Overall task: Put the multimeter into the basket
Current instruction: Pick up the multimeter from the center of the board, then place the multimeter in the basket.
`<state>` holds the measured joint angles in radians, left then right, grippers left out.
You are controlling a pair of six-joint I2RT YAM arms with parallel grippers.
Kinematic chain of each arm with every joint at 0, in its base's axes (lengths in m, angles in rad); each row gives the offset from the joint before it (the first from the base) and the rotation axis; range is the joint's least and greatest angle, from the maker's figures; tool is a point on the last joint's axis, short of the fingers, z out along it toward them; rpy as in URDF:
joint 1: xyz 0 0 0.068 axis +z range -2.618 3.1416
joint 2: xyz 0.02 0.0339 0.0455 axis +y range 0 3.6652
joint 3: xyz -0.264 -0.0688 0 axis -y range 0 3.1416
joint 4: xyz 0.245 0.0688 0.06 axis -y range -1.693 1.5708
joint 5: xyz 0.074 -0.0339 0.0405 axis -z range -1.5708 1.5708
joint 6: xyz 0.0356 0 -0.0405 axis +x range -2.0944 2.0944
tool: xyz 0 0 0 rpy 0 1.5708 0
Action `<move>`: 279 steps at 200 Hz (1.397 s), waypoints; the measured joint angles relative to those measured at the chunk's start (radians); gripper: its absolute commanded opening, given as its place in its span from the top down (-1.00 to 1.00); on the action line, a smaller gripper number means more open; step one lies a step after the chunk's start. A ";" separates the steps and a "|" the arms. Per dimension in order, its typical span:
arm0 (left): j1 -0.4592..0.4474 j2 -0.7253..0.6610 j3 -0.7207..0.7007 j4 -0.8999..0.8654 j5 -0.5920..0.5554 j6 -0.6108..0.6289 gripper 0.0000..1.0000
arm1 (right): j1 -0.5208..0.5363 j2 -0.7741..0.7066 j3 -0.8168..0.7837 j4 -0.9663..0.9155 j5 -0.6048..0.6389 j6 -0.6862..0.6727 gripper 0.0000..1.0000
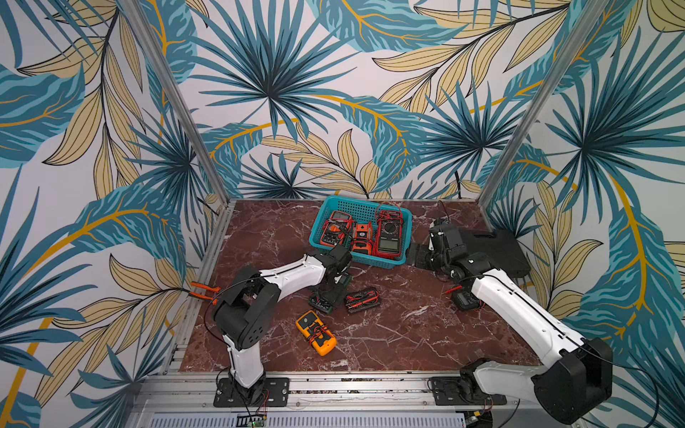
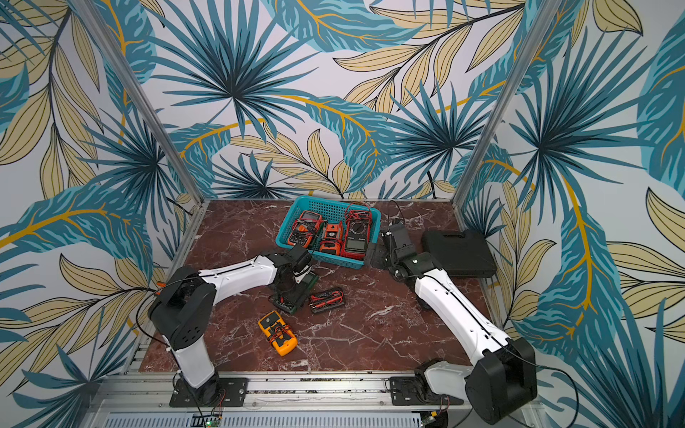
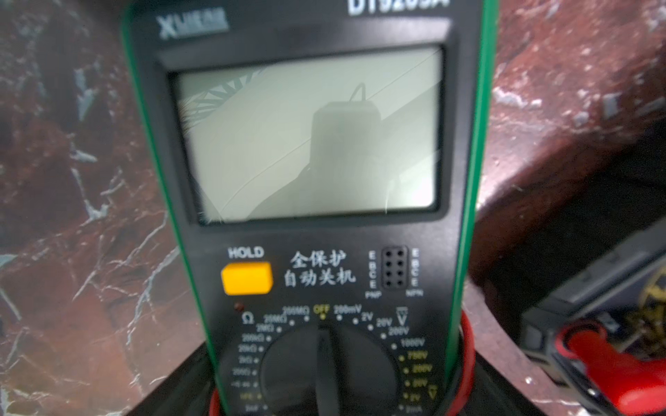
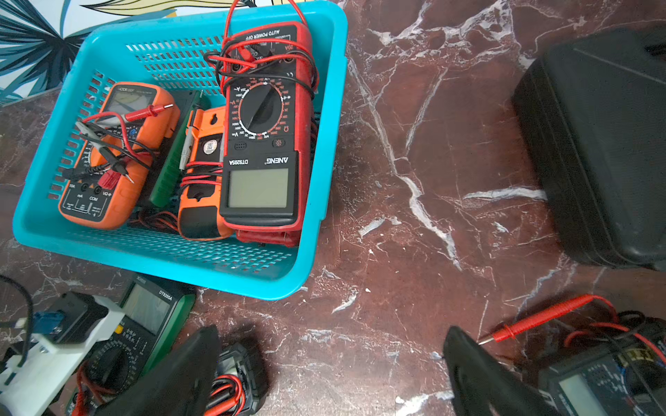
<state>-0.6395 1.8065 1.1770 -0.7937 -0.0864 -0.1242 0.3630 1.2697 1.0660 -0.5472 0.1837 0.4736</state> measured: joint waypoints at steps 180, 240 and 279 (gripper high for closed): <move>0.013 -0.426 -0.095 -0.003 -0.247 -0.207 1.00 | 0.000 -0.011 0.000 0.002 0.005 -0.004 -0.99; 0.013 -0.420 -0.005 0.073 -0.182 -0.203 1.00 | 0.000 -0.011 0.000 0.019 -0.008 -0.003 -0.99; 0.013 -0.304 0.143 0.148 -0.134 -0.196 1.00 | 0.000 -0.019 0.000 0.023 -0.019 -0.004 -0.99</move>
<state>-0.6266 1.5021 1.3197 -0.6460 -0.2199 -0.3206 0.3630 1.2510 1.0657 -0.5243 0.1642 0.4698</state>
